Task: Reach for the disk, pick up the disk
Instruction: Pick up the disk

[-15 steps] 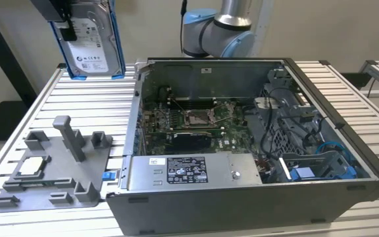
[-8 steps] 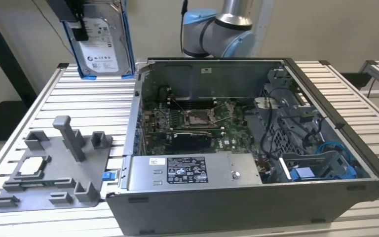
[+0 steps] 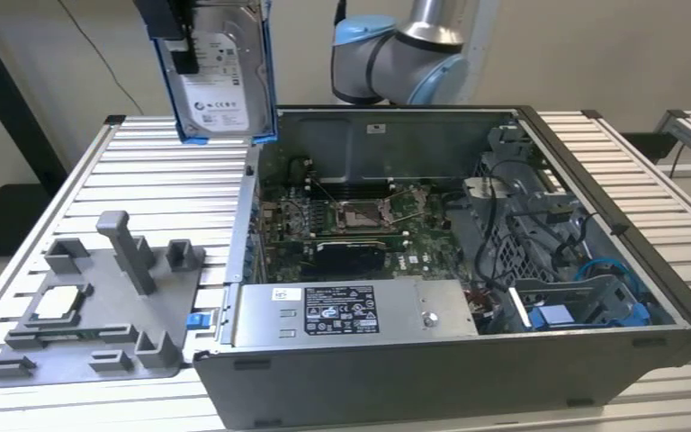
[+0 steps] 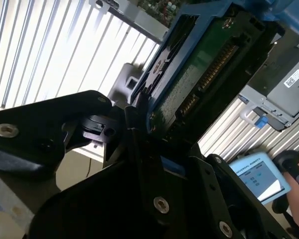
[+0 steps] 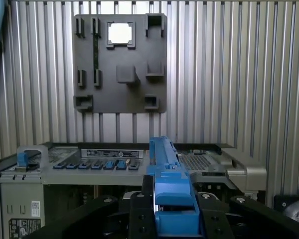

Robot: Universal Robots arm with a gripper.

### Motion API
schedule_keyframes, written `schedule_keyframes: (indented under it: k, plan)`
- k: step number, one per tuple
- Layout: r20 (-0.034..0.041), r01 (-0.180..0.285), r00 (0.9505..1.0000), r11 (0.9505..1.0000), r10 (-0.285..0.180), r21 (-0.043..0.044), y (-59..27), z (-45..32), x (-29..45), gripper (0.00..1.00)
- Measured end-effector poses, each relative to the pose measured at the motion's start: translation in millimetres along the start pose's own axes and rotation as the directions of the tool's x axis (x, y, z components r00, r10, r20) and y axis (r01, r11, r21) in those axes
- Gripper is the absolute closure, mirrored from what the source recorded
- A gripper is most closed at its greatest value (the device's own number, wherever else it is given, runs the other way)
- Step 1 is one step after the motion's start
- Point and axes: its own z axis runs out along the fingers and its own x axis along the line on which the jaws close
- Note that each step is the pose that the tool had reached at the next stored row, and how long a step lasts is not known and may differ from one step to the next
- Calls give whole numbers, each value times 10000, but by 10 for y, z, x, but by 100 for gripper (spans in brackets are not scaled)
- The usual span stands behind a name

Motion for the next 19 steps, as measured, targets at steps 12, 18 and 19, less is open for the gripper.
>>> schedule_keyframes:
  k: [12,18,19]
  plan:
    - [0,2,10000,10000,-2,1,-526,12,-10,100]
    - [0,0,10000,10000,0,0,-793,18,-15,100]
    - [0,2,10000,10000,-2,0,-836,18,-16,100]
